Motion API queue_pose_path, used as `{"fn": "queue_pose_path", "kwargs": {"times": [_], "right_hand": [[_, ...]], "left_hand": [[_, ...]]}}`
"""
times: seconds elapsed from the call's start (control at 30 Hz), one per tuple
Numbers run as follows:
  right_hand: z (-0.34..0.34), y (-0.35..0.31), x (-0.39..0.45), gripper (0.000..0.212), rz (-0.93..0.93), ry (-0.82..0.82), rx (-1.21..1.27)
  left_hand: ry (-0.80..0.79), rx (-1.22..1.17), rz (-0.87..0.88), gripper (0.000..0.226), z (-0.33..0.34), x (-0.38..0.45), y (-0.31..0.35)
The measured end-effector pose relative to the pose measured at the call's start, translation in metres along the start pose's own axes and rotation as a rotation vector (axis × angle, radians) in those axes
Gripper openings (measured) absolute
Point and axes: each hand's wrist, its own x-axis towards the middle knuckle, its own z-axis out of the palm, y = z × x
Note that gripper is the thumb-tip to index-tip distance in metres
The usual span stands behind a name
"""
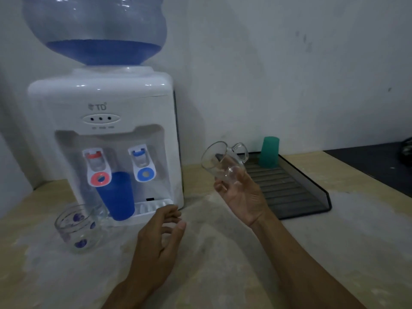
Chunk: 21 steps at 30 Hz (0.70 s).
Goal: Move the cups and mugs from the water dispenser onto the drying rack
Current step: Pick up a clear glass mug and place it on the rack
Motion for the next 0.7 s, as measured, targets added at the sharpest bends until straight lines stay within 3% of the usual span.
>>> {"fn": "queue_pose_path", "kwargs": {"times": [0.13,0.4,0.53,0.7], "right_hand": [[-0.015,-0.017,0.0,0.055,-0.132,0.09,0.092],[-0.039,-0.042,-0.004,0.094,-0.275,0.258,0.025],[-0.051,-0.046,-0.004,0.112,-0.296,0.323,0.046],[-0.059,-0.044,-0.004,0.096,-0.312,0.395,0.051]], "left_hand": [[-0.074,-0.034,0.0,0.041,0.037,0.026,0.01],[-0.007,-0.262,-0.241,0.041,0.119,0.073,0.021],[0.039,-0.24,-0.296,0.038,0.134,0.075,0.012],[0.019,-0.253,-0.292,0.035,0.13,0.075,0.007]]}}
